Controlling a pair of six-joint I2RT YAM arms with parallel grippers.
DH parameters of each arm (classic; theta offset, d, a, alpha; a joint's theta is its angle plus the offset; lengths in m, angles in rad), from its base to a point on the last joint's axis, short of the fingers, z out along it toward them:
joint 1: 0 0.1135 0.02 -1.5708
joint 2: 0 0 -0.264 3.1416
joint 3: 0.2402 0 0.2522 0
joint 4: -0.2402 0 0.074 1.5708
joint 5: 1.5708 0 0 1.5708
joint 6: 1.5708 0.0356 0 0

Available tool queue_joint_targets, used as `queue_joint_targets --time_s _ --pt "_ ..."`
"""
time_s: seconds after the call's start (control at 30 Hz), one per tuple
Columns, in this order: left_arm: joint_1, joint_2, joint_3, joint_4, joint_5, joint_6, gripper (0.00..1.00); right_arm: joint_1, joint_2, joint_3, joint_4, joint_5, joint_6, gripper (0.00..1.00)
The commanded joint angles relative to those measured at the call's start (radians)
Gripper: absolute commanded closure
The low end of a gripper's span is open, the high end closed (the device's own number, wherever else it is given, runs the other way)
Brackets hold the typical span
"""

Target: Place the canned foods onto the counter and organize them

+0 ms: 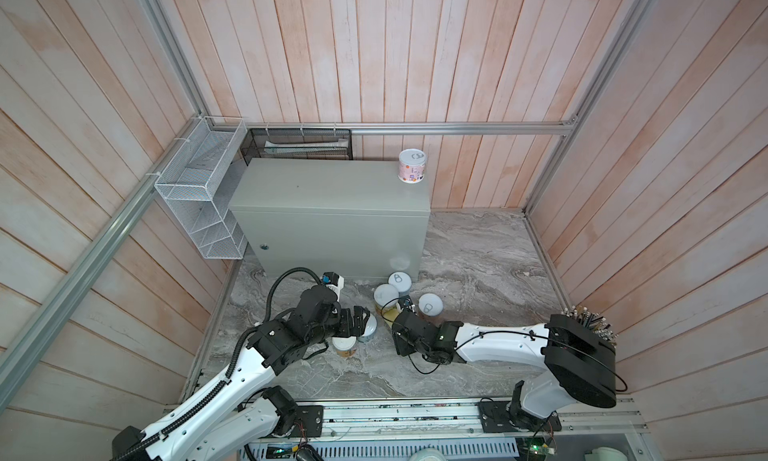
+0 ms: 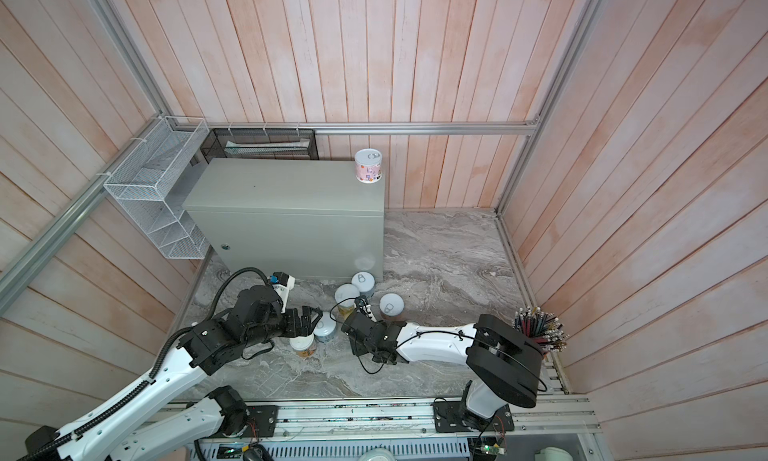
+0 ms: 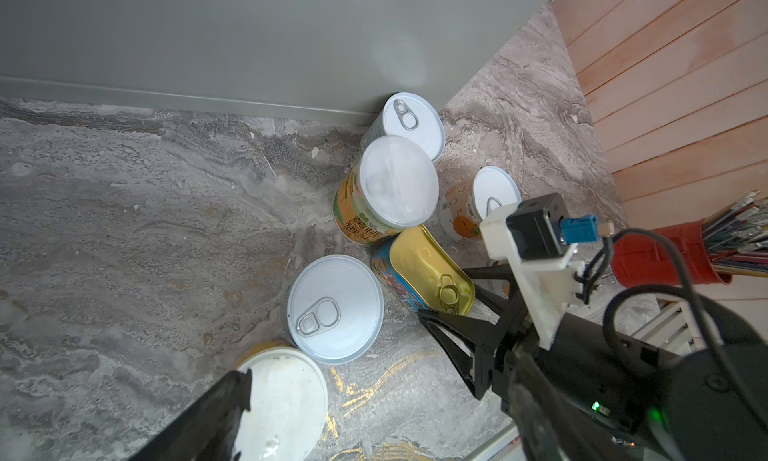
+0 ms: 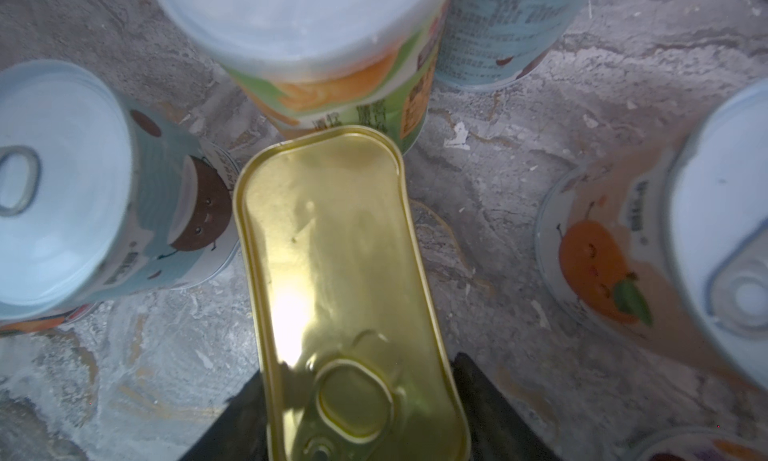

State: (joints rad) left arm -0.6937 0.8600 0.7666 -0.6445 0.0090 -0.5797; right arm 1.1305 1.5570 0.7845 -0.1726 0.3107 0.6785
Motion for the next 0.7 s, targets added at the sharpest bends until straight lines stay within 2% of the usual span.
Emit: queue_joint_targets --time_s 0.0,0.13,0.23,0.27,0.67 --pt "0.006 -0.017 0.014 -0.022 -0.031 -0.006 0.00 -0.009 0.012 0.010 -0.009 0.026 -0.028 0.38" --pt "0.006 -0.019 0.011 -0.018 -0.034 -0.009 0.00 -0.006 0.021 0.019 -0.006 0.018 -0.039 0.45" --pt "0.006 -0.011 0.010 -0.008 -0.032 -0.008 0.00 -0.006 0.018 0.023 -0.005 0.023 -0.041 0.69" --pt "0.006 -0.008 0.010 -0.003 -0.031 -0.006 0.00 -0.006 0.015 0.021 -0.004 0.027 -0.037 0.73" --pt "0.006 0.035 0.010 0.040 -0.028 0.020 0.00 -0.006 -0.048 0.008 -0.011 0.047 -0.010 0.70"
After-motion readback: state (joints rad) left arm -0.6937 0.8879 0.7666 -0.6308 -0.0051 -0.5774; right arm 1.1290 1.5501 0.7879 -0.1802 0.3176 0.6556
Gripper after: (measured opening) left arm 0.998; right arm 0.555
